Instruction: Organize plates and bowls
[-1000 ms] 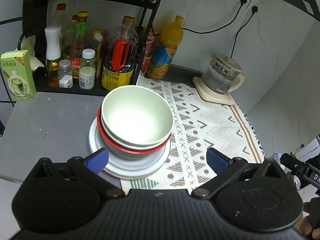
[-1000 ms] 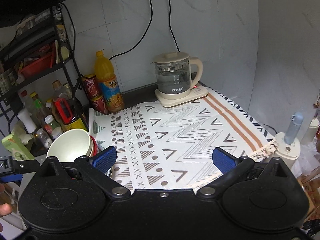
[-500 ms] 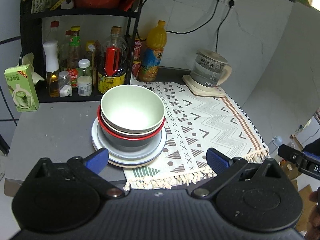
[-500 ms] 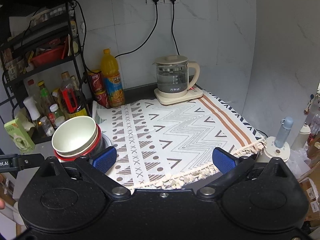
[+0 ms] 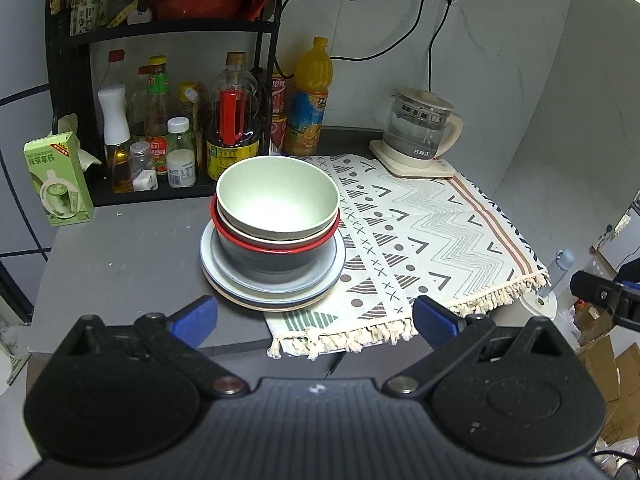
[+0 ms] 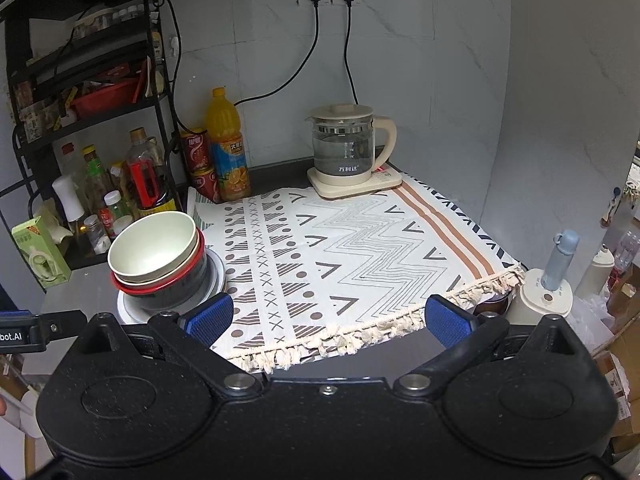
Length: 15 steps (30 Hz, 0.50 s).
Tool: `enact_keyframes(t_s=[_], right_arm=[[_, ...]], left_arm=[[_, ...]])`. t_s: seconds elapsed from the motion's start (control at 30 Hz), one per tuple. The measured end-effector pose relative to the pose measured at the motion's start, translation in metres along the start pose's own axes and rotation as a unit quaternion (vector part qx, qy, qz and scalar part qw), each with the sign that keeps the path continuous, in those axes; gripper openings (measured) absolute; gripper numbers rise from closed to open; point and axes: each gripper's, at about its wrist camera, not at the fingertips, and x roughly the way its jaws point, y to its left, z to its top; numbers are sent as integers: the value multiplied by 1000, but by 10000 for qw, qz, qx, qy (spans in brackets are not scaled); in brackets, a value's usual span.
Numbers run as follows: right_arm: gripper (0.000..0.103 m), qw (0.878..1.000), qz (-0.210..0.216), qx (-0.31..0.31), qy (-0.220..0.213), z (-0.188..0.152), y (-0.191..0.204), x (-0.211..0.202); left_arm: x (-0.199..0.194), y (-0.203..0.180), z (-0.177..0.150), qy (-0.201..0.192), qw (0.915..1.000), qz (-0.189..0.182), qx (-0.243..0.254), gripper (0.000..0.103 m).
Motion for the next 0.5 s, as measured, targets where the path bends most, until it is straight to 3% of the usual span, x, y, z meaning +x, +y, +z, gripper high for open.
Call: enact_keyframes(t_s=[0.5], right_arm=[[103,9998,124,-172,39,-3,3,-3]], left_arm=[[-1,1,-2,40,10000,16,-78,103]])
